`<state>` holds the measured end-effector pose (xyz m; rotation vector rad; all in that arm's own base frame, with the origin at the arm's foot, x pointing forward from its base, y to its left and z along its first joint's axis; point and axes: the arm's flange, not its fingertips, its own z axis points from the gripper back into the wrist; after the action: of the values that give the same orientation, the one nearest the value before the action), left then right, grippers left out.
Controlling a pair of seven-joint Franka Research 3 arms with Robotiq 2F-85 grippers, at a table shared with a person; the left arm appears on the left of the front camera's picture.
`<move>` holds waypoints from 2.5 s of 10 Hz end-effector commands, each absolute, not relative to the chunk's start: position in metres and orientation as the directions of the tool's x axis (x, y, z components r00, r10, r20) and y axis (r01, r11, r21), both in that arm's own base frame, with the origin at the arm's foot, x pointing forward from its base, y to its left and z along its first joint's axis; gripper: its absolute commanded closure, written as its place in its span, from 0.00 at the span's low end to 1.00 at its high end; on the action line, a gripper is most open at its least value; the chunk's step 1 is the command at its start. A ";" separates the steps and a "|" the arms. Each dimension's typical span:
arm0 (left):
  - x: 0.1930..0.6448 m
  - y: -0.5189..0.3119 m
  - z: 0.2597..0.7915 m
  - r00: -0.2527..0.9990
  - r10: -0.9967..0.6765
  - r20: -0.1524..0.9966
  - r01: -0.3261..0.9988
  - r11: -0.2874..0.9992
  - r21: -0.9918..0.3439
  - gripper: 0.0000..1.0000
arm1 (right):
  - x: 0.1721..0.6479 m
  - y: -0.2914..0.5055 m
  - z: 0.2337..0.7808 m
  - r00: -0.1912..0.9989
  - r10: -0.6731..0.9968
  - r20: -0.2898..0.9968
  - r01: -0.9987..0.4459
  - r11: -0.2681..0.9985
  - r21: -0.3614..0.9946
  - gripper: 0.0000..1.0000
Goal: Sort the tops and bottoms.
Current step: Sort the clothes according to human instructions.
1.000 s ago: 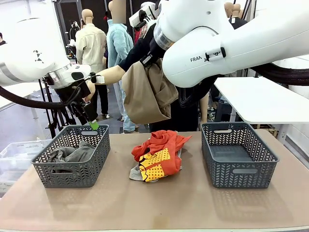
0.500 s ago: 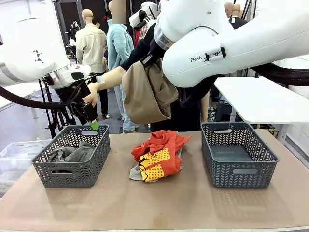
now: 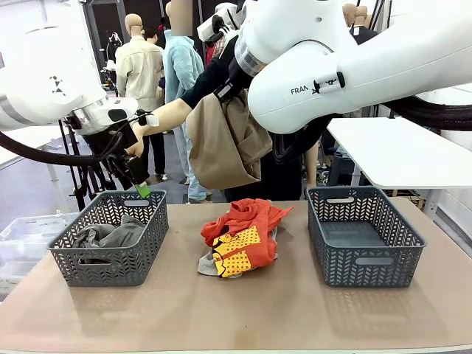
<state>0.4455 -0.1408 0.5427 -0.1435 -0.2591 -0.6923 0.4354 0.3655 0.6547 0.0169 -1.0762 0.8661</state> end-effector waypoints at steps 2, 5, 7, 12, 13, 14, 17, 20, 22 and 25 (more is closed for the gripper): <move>0.426 -0.105 0.567 0.750 -0.594 0.292 0.621 0.784 -0.002 0.20 | 0.435 0.366 0.661 0.184 0.607 0.773 -0.621 0.682 -0.387 1.00; 0.405 -0.052 0.595 0.750 -0.613 0.251 0.627 0.778 0.027 0.20 | 0.435 0.366 0.661 0.184 0.607 0.773 -0.621 0.682 -0.387 1.00; 0.384 -0.025 0.613 0.747 -0.600 0.285 0.610 0.790 0.064 0.20 | 0.435 0.366 0.661 0.184 0.607 0.773 -0.621 0.682 -0.387 1.00; 0.359 0.007 0.631 0.709 -0.588 0.388 0.614 0.786 0.068 0.20 | 0.436 0.388 0.653 0.151 0.598 0.787 -0.652 0.659 -0.375 1.00; 0.364 0.003 0.641 0.739 -0.576 0.349 0.589 0.804 0.079 0.20 | 0.437 0.416 0.652 0.102 0.579 0.809 -0.689 0.628 -0.363 1.00; 0.364 0.003 0.641 0.739 -0.576 0.349 0.589 0.804 0.079 0.20 | 0.443 0.446 0.647 0.072 0.574 0.816 -0.728 0.589 -0.350 1.00; 0.364 0.003 0.641 0.739 -0.576 0.349 0.589 0.804 0.079 0.20 | 0.470 0.539 0.607 0.007 0.596 0.803 -0.799 0.486 -0.353 1.00; 0.364 0.003 0.641 0.739 -0.576 0.349 0.589 0.804 0.079 0.20 | 0.488 0.617 0.559 -0.065 0.583 0.810 -0.827 0.423 -0.371 1.00; 0.364 0.003 0.641 0.739 -0.576 0.349 0.589 0.804 0.079 0.20 | 0.493 0.644 0.538 -0.080 0.512 0.855 -0.847 0.418 -0.330 1.00; 0.364 0.003 0.641 0.739 -0.576 0.349 0.589 0.804 0.079 0.20 | 0.498 0.652 0.495 -0.043 0.548 0.835 -0.894 0.353 -0.278 1.00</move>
<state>0.3630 0.0028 0.6391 -0.0436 -0.3732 -0.6461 0.4813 0.6457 0.4951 0.3816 -1.1189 1.1929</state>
